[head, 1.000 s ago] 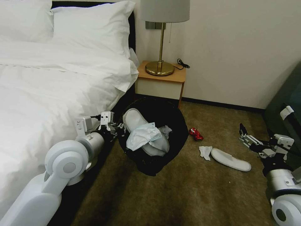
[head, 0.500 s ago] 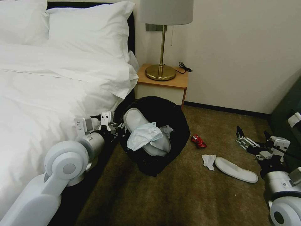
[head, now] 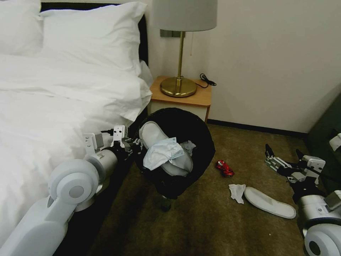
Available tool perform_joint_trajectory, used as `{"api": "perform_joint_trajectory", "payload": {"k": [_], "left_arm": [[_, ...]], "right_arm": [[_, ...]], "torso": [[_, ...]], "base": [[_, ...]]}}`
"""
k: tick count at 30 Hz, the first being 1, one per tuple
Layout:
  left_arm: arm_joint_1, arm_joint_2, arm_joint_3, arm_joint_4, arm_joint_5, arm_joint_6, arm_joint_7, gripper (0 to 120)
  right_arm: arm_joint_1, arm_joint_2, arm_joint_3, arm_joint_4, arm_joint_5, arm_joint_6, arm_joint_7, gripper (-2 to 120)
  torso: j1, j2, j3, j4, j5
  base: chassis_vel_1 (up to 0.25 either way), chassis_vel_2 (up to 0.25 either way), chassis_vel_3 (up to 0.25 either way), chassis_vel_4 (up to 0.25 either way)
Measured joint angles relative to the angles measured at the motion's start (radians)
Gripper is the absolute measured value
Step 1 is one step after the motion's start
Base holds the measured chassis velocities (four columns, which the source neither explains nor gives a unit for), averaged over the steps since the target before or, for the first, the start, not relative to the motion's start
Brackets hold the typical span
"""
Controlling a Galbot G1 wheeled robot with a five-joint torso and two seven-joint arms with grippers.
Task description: Pick up the trash bin, then pick up the garbage on the floor and place it into the trash bin.
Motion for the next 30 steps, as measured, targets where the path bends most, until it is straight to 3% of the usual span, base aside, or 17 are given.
{"api": "perform_joint_trajectory", "payload": {"k": [15, 28, 30], "left_arm": [[0.0, 0.004, -0.008, -0.01, -0.004, 0.0, 0.0, 1], [0.011, 0.018, -0.025, -0.017, -0.007, 0.0, -0.004, 1], [0.014, 0.025, -0.029, -0.021, -0.012, 0.0, -0.009, 1]], "right_arm": [[0.007, -0.045, 0.03, -0.052, 0.019, 0.021, -0.001, 100], [0.073, -0.16, 0.056, -0.252, 0.062, 0.01, -0.195, 100], [0.093, -0.226, 0.046, -0.319, 0.09, 0.002, -0.256, 100]], "torso": [[0.0, 0.0, 0.0, 0.0, 0.0001], [0.0, 0.0, 0.0, -0.0004, 0.0002], [0.0, 0.0, 0.0, -0.0001, -0.0001]], "base": [[-0.025, 0.027, 0.023, -0.024], [0.0, 0.0, 0.0, 0.0], [0.0, 0.0, 0.0, 0.0]]}}
